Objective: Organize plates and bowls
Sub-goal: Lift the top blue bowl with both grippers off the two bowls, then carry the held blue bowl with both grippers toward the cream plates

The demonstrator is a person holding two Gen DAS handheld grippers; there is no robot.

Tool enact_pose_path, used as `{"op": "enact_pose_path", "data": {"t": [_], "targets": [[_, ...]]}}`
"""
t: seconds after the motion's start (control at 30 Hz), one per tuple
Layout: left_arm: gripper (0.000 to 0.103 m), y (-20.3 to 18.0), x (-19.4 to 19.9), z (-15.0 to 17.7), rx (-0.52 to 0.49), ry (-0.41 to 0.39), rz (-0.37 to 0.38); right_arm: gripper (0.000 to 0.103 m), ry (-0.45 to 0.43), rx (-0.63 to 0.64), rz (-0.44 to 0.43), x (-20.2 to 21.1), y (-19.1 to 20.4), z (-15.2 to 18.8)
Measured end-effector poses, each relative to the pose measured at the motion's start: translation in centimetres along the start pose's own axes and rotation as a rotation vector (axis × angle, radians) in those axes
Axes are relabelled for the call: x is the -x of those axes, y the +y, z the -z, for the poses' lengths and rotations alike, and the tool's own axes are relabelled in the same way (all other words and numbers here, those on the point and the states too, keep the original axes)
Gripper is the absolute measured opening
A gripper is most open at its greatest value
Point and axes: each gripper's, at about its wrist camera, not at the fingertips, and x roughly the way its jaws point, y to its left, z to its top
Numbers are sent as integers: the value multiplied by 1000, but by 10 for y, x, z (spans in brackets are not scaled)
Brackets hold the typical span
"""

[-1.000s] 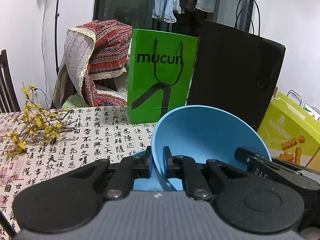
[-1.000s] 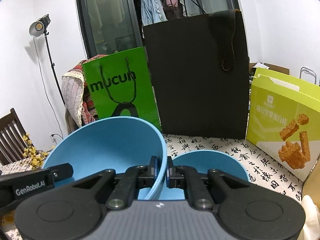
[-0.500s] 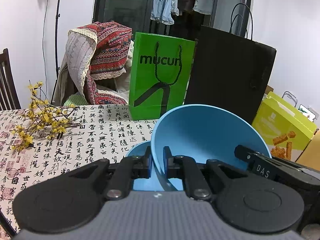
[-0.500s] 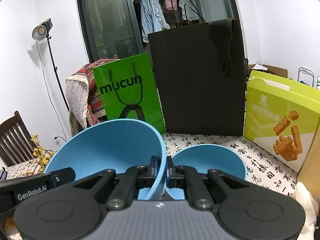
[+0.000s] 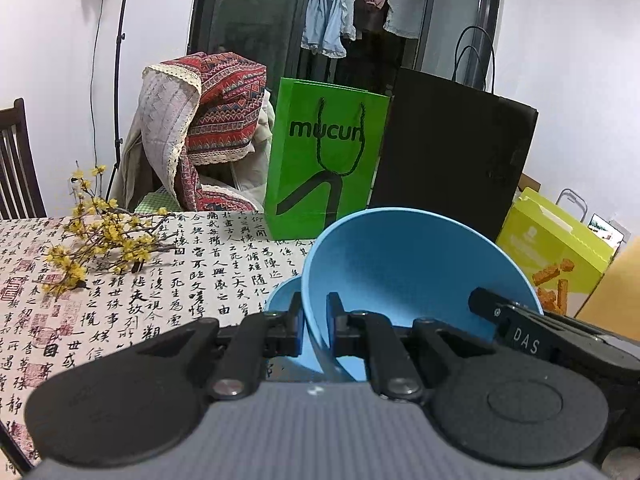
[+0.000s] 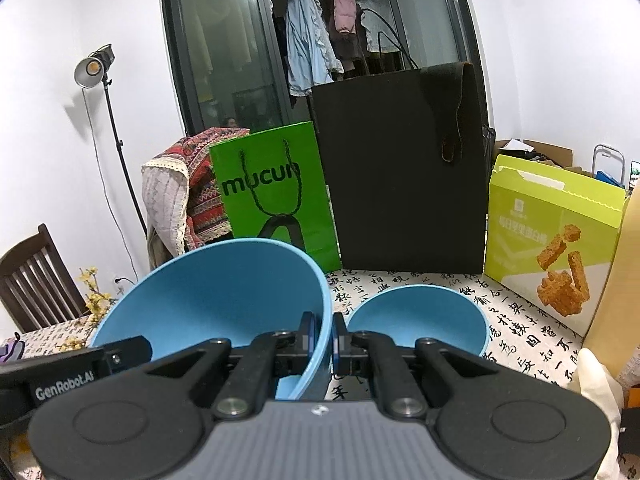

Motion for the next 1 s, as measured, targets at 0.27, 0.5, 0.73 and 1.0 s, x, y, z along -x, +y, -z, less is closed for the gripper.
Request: {"op": "enact_pose_path", "data": {"t": [0.27,0.5,0.73,1.0], "targets": [[11,4,24,8,2,-13,11,8,-21,-9,1,25,7,7],[11,8,45,17,-4,-28,13,8,-35,-12,-4,47,12,16],[11,13,68,26,-11,-46,10,8,-49,-9,-9,66,17,23],[11,18,91,35,-14,-67,1,8,-61,-5,-18,84,24,32]]}}
